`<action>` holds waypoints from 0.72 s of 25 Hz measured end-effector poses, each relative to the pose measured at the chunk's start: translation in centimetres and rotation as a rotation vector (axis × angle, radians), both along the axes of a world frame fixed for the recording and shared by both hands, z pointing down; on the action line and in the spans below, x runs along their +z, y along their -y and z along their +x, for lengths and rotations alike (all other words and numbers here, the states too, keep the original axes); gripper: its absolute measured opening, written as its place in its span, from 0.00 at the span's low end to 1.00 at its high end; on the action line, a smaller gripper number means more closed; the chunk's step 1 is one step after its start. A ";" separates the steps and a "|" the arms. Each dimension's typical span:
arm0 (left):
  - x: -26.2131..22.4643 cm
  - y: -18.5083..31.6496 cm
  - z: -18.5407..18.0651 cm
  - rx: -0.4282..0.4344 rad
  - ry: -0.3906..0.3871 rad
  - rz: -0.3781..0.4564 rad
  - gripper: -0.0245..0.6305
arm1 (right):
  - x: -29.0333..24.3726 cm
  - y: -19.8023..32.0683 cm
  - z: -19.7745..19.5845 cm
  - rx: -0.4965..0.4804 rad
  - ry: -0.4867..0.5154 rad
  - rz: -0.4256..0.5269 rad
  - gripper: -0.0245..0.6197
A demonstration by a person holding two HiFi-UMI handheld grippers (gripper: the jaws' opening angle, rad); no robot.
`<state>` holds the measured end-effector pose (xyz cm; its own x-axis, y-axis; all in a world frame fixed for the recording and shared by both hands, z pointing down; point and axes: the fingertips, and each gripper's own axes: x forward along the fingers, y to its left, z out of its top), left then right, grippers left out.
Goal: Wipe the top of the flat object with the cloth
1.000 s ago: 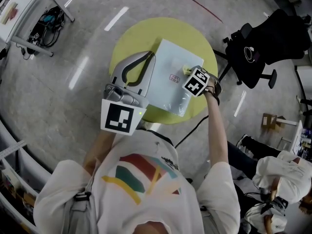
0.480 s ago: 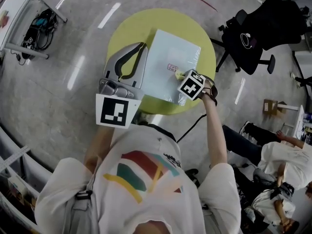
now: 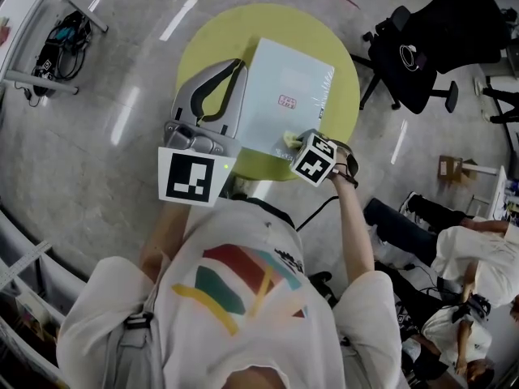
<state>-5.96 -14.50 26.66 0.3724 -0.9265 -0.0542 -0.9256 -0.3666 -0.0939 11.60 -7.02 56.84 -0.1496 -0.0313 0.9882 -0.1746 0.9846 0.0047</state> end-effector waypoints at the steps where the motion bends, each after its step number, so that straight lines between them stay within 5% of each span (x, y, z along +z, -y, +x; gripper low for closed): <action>1: 0.0 0.0 0.0 0.001 0.000 0.001 0.06 | 0.0 -0.5 0.0 -0.005 -0.004 -0.002 0.08; 18: -0.2 0.4 0.1 0.004 -0.024 0.010 0.06 | -0.1 -5.3 0.1 0.001 -0.012 -0.043 0.08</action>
<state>-5.85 -14.88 26.49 0.3746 -0.9244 -0.0723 -0.9262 -0.3694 -0.0756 11.69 -1.68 56.71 -0.1382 0.0110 0.9903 -0.1758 0.9838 -0.0354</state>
